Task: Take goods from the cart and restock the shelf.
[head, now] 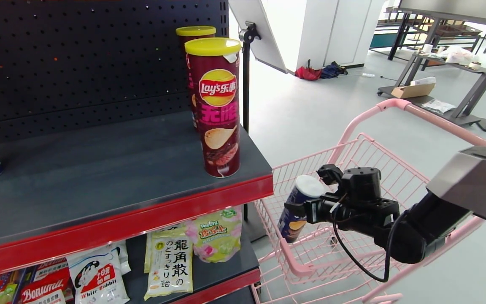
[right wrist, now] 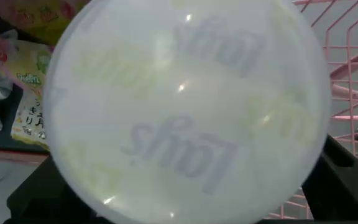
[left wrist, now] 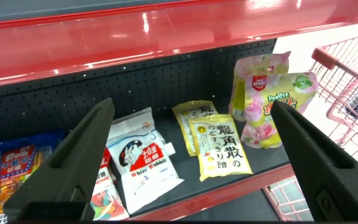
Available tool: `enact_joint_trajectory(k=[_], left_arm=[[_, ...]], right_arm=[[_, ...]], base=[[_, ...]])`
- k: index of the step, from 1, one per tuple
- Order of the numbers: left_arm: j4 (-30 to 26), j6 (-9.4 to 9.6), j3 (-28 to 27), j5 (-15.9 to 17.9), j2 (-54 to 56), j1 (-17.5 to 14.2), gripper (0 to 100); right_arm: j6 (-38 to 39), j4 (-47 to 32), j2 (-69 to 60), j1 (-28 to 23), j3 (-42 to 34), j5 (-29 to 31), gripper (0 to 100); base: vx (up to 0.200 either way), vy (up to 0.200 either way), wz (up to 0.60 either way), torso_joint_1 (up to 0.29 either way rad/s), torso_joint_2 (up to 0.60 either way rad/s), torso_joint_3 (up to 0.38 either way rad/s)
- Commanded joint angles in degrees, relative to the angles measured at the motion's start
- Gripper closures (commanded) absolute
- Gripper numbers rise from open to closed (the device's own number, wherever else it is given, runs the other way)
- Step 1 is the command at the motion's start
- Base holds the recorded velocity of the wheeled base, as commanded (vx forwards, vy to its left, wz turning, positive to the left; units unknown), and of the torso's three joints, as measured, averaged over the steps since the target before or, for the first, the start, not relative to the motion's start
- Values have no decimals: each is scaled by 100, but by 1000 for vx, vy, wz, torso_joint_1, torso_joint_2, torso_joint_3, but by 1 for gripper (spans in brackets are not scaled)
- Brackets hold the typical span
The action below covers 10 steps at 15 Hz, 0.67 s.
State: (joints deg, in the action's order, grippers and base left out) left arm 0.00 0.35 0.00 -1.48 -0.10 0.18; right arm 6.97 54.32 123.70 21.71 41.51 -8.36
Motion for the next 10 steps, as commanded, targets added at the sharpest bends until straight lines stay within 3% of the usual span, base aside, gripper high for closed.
enact_joint_trajectory(k=[1,6,7,10], left_arm=[[0,0,0,-2,1,-1,0],[0,0,0,-2,1,-1,0],[0,0,0,-2,-8,-1,0],[0,-9,0,-2,-8,-1,0]], right_arm=[[6,43,155,35,165,45,0],[6,421,506,105,226,239,0],[6,457,559,176,235,309,100],[41,738,656,202,200,344,100]], base=[[0,0,0,0,0,0],[0,0,0,0,0,0],[0,0,0,0,0,0],[0,0,0,0,0,0]])
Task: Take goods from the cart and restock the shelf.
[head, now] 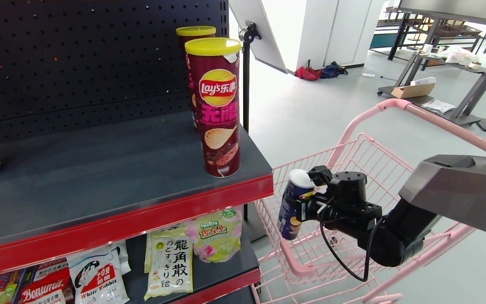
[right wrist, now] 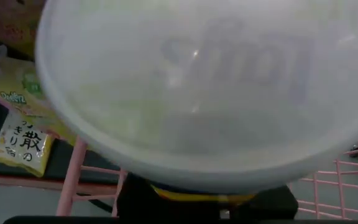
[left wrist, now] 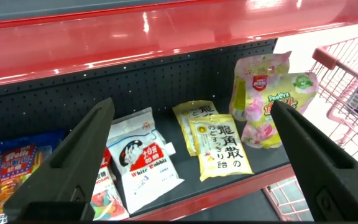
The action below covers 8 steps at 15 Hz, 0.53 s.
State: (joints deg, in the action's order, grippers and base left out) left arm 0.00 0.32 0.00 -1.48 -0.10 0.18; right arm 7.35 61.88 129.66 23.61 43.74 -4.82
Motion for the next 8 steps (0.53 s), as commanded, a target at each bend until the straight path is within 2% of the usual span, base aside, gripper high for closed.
enact_joint_trajectory(k=[1,6,8], left_arm=[[0,3,0,-2,-8,-1,0],[0,3,0,7,1,-1,0],[0,3,0,-2,1,-1,0]], right_arm=[[3,-18,86,12,3,-2,100],[-67,-106,-336,-32,12,139,100],[-199,-633,-1101,-67,135,244,100]], base=[[0,0,0,0,0,0],[0,0,0,0,0,0],[0,0,0,0,0,0]])
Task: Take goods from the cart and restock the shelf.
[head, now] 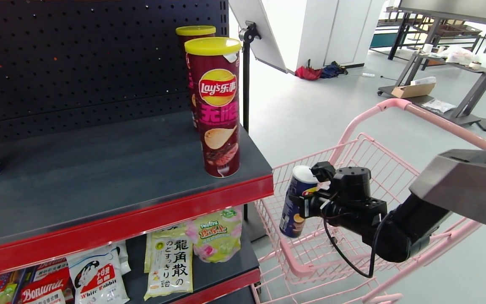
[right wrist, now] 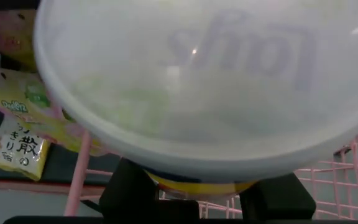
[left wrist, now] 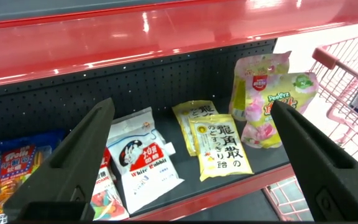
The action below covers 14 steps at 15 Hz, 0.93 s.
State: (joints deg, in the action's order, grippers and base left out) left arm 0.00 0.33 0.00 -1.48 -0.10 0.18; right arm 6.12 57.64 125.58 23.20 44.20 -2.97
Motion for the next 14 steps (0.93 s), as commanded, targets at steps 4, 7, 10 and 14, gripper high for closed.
enact_joint_trajectory(k=[4,7,10,14], left_arm=[[0,2,0,7,1,-1,0],[0,2,0,7,-8,-1,0],[0,2,0,7,-8,-1,0],[0,2,0,7,1,-1,0]], right_arm=[[-383,-2775,-3215,-254,739,236,100],[-480,-4832,-4806,-246,1011,1045,100],[-506,-6291,-6352,-237,563,1194,100],[-612,-7697,-8690,-263,-553,1466,100]], base=[[0,0,0,0,0,0],[0,0,0,0,0,0],[0,0,0,0,0,0],[0,0,0,0,0,0]])
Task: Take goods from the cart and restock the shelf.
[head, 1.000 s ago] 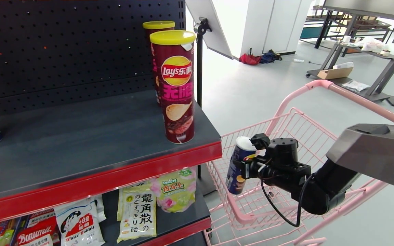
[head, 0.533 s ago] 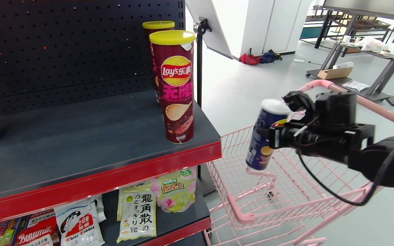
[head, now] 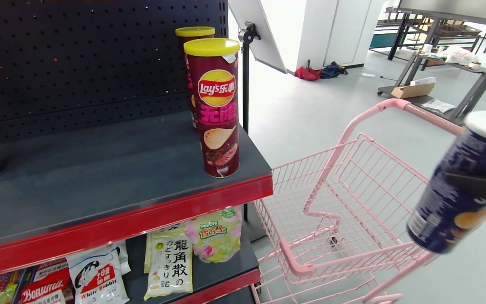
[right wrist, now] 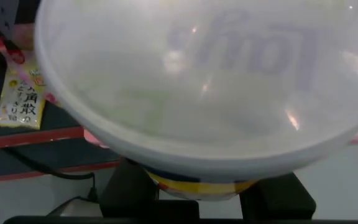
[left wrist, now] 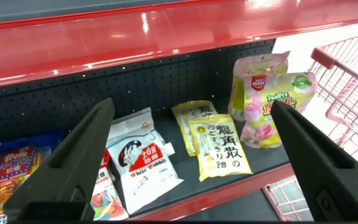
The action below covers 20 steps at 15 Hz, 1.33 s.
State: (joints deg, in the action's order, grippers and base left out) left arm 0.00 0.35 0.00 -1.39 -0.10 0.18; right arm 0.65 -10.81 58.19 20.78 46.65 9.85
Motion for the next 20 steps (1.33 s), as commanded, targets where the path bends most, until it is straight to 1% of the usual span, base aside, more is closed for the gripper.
enact_joint_trajectory(k=[1,3,4,5,6,8,9,10,14,20], left_arm=[[0,0,0,-2,1,-1,0],[0,0,0,-2,-8,-1,0],[0,0,0,-2,-8,-1,0],[0,0,0,-2,-8,-1,0],[0,9,0,-2,-8,-1,0],[0,9,0,7,-8,-1,0],[0,9,0,-2,-8,-1,0],[0,9,0,7,1,-1,0],[0,9,0,7,-8,-1,0],[0,9,0,7,-8,-1,0]], right_arm=[[-82,-887,-2101,-39,-886,184,100],[-513,-1046,-2698,-294,-1220,184,100],[-522,-1107,-2751,-400,-1238,193,100],[-530,-1151,-2821,-690,-1343,140,100],[-530,-1151,-2821,-734,-1369,114,100],[-548,-1107,-2786,-681,-1387,17,100],[-557,-1090,-2786,-672,-1387,-132,100],[-557,-1098,-2813,-672,-1387,-150,100],[-636,-1142,-3358,-672,-1818,-150,100],[-777,-1125,-3419,-655,-1835,-159,100]], base=[[0,0,0,0,0,0],[0,0,0,0,0,0],[0,0,0,0,0,0],[0,0,0,0,0,0],[0,0,0,0,0,0],[0,0,0,76,-207,-139],[0,0,0,149,-432,-271],[0,0,0,178,-510,-320],[0,0,0,222,-577,-359],[0,0,0,181,-443,-272]])
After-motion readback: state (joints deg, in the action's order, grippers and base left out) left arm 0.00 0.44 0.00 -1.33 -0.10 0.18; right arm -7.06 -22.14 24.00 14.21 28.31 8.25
